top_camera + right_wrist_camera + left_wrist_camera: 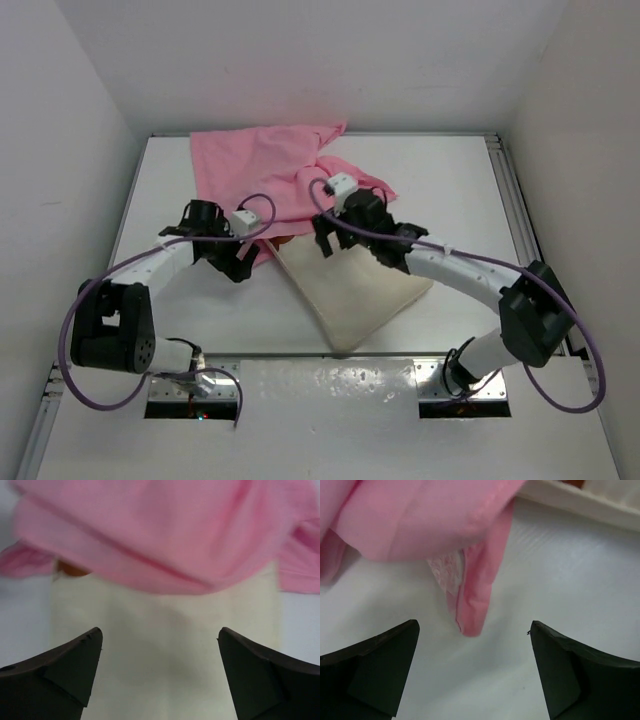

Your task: Put the pillow into the pillowcase

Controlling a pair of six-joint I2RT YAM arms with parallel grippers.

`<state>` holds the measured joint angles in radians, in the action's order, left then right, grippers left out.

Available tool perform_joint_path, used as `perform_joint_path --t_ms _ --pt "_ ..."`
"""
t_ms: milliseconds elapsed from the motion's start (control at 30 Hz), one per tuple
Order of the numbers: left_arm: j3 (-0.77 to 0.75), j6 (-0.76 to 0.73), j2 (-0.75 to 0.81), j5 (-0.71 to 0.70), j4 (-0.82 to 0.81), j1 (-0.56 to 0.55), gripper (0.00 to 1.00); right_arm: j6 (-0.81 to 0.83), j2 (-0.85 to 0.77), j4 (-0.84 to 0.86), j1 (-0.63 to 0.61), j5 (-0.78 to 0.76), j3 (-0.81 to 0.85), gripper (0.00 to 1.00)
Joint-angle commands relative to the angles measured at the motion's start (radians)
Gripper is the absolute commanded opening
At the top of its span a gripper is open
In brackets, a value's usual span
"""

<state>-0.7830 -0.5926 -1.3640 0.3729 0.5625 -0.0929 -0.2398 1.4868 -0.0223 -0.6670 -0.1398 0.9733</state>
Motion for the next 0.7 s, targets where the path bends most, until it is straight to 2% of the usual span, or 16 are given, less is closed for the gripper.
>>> perform_joint_path --t_ms 0,100,167,200,267,300,333,500,533,567,600,633,667 --pt "0.034 0.085 -0.009 -0.078 -0.272 -0.037 0.93 0.073 0.007 -0.038 -0.133 0.046 -0.015 0.99" --pt "0.086 0.112 -0.038 -0.135 -0.392 -0.051 0.9 0.024 0.03 -0.025 -0.209 0.042 -0.013 0.99" --pt "0.114 0.109 -0.041 -0.123 -0.421 -0.063 0.74 -0.004 0.079 -0.027 -0.267 0.016 -0.001 0.99" --pt "0.134 0.111 -0.035 -0.111 -0.438 -0.082 0.57 -0.016 0.123 -0.042 -0.285 -0.044 0.014 0.99" --pt "0.158 0.112 -0.009 -0.111 -0.446 -0.129 0.29 -0.039 0.166 -0.056 -0.331 -0.137 0.019 0.99" --pt "0.172 0.119 0.005 -0.123 -0.45 -0.152 0.03 -0.056 0.19 -0.068 -0.341 -0.17 0.024 0.99" --pt "0.185 0.134 0.017 -0.147 -0.454 -0.174 0.0 -0.09 0.229 -0.08 -0.35 -0.187 0.028 0.99" --pt "0.258 0.154 0.131 -0.143 -0.447 -0.294 0.0 -0.173 0.368 -0.085 -0.358 -0.21 0.065 0.99" --pt "0.26 0.158 0.146 -0.14 -0.446 -0.307 0.0 -0.188 0.394 -0.096 -0.35 -0.231 0.086 0.77" --pt "0.261 0.157 0.176 -0.129 -0.432 -0.318 0.0 -0.2 0.424 -0.117 -0.335 -0.242 0.109 0.49" --pt "0.258 0.158 0.192 -0.114 -0.421 -0.32 0.0 -0.21 0.426 -0.117 -0.323 -0.259 0.149 0.15" --pt "0.255 0.157 0.209 -0.112 -0.411 -0.323 0.0 -0.228 0.423 -0.116 -0.295 -0.259 0.163 0.0" --pt "0.251 0.154 0.239 -0.117 -0.388 -0.335 0.0 -0.234 0.412 -0.076 -0.283 -0.245 0.169 0.0"
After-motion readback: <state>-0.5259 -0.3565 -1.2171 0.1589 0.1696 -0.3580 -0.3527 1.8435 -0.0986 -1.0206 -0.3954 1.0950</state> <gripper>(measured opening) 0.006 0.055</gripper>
